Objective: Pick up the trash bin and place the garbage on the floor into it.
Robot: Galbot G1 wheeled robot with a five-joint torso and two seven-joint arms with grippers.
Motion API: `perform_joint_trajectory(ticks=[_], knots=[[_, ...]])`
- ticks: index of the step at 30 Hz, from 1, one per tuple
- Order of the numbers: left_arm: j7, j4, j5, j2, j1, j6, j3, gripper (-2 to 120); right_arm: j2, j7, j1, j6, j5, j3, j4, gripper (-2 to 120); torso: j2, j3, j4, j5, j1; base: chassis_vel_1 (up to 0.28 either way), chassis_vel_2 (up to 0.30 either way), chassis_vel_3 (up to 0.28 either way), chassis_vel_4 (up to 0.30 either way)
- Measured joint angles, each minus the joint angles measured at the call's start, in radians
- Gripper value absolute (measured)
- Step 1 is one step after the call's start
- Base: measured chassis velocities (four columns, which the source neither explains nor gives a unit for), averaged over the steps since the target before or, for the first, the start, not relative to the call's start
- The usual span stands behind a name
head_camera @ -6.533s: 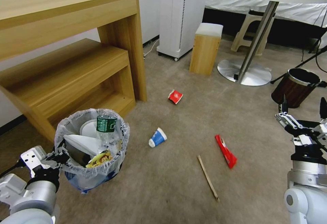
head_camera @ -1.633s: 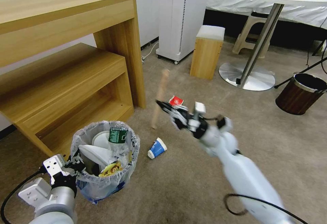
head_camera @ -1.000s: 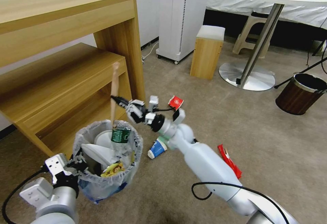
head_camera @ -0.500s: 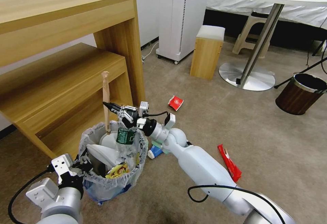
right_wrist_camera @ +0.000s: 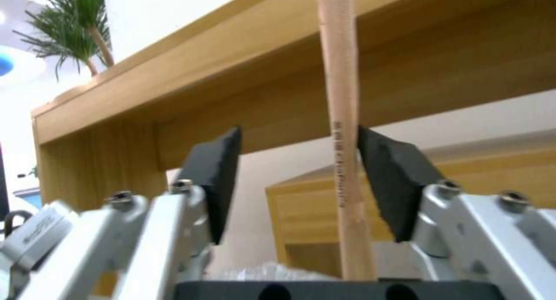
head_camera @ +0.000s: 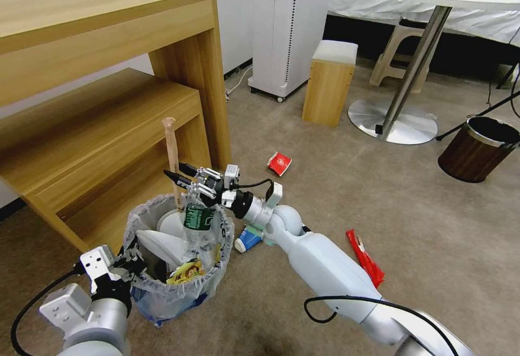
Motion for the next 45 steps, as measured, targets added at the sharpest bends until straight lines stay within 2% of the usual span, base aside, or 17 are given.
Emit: perform_joint_trajectory(ticks=[1, 4, 5, 8, 9, 12, 25, 30, 32, 34, 36, 37, 40, 41, 43, 44, 45], knots=[[0.000, 0.000, 0.000, 0.000, 0.000, 0.000, 0.000, 3, 0.000, 0.000, 0.000, 0.000, 0.000, 0.000, 0.000, 58, 0.000, 0.000, 0.0000, 0.0000, 0.000, 0.000, 0.000, 0.000, 0.000], [0.000, 0.000, 0.000, -0.001, 0.002, -0.001, -0.001, 3, -0.001, -0.001, -0.003, -0.001, -0.006, -0.010, -0.003, 73, 0.000, 0.000, 0.0000, 0.0000, 0.000, 0.000, 0.000, 0.000, 0.000], [0.000, 0.000, 0.000, -0.001, 0.002, -0.001, -0.001, 3, -0.001, -0.001, -0.003, -0.001, -0.006, -0.010, -0.003, 73, 0.000, 0.000, 0.0000, 0.0000, 0.000, 0.000, 0.000, 0.000, 0.000], [0.000, 0.000, 0.000, -0.002, 0.003, -0.001, -0.004, 3, -0.001, -0.003, 0.000, -0.006, -0.027, -0.028, -0.009, 88, 0.000, 0.000, 0.0000, 0.0000, 0.000, 0.000, 0.000, 0.000, 0.000], [0.000, 0.000, 0.000, -0.002, 0.003, -0.001, -0.004, 3, -0.001, -0.003, 0.000, -0.006, -0.027, -0.028, -0.009, 88, 0.000, 0.000, 0.0000, 0.0000, 0.000, 0.000, 0.000, 0.000, 0.000], [0.000, 0.000, 0.000, -0.002, 0.004, -0.001, -0.009, 3, 0.000, -0.001, 0.007, -0.018, -0.057, -0.037, -0.012, 99, 0.000, 0.000, 0.0001, 0.0000, 0.000, 0.000, 0.000, 0.000, 0.000], [0.000, 0.000, -0.001, -0.004, 0.008, -0.004, -0.017, 3, -0.020, -0.020, 0.035, -0.042, -0.139, -0.062, 0.025, 100, 0.000, 0.000, 0.0001, 0.0000, 0.000, 0.000, 0.000, 0.000, 0.000], [0.000, 0.000, -0.008, -0.001, 0.005, -0.004, -0.026, 3, -0.028, 0.036, 0.035, -0.042, -0.104, -0.036, 0.068, 100, 0.000, 0.000, 0.0002, 0.0000, 0.000, 0.000, 0.000, 0.000, 0.000], [0.000, 0.000, -0.024, 0.003, -0.005, -0.004, -0.040, 3, -0.054, 0.144, 0.021, -0.078, -0.079, 0.010, 0.148, 100, 0.000, 0.000, 0.0003, 0.0000, 0.000, 0.000, 0.000, 0.000, 0.000], [-0.001, 0.000, -0.028, 0.004, -0.008, -0.004, -0.045, 3, -0.063, 0.178, 0.015, -0.091, -0.080, 0.023, 0.170, 100, 0.000, 0.000, 0.0003, 0.0000, 0.000, 0.000, 0.000, 0.000, 0.000], [-0.005, 0.000, -0.053, 0.012, -0.019, -0.003, -0.064, 3, -0.128, 0.412, -0.040, -0.202, -0.114, 0.102, 0.316, 100, 0.000, 0.000, 0.0003, 0.0002, 0.000, 0.000, 0.000, 0.000, 0.000], [-0.005, 0.000, -0.053, 0.012, -0.019, -0.003, -0.064, 3, -0.128, 0.412, -0.040, -0.202, -0.114, 0.102, 0.316, 100, 0.000, 0.000, 0.0003, 0.0002, 0.000, 0.000, 0.000, 0.000, 0.000], [-0.008, 0.000, -0.065, 0.018, -0.023, -0.002, -0.074, 3, -0.282, 0.760, -0.200, -0.400, -0.070, 0.244, 0.540, 100, 0.000, 0.000, -0.0006, 0.0005, 0.000, 0.000, 0.000, 0.000, 0.000], [-0.008, 0.000, -0.065, 0.018, -0.023, -0.002, -0.074, 3, -0.282, 0.760, -0.200, -0.400, -0.070, 0.244, 0.540, 100, 0.000, 0.000, -0.0006, 0.0005, 0.000, 0.000, 0.000, 0.000, 0.000], [-0.008, 0.000, -0.067, 0.018, -0.025, -0.002, -0.071, 3, -0.331, 0.898, -0.296, -0.475, -0.029, 0.325, 0.632, 100, 0.000, 0.000, -0.0006, 0.0004, 0.000, 0.000, 0.000, 0.000, 0.000], [-0.008, 0.000, -0.067, 0.018, -0.027, -0.001, -0.067, 3, -0.351, 1.004, -0.372, -0.545, 0.005, 0.395, 0.701, 100, 0.000, 0.000, -0.0003, 0.0002, 0.000, 0.000, 0.000, 0.000, 0.000], [-0.008, 0.000, -0.067, 0.018, -0.027, -0.001, -0.067, 3, -0.351, 1.004, -0.372, -0.545, 0.005, 0.395, 0.701, 100, 0.000, 0.000, -0.0003, 0.0002, 0.000, 0.000, 0.000, 0.000, 0.000]])
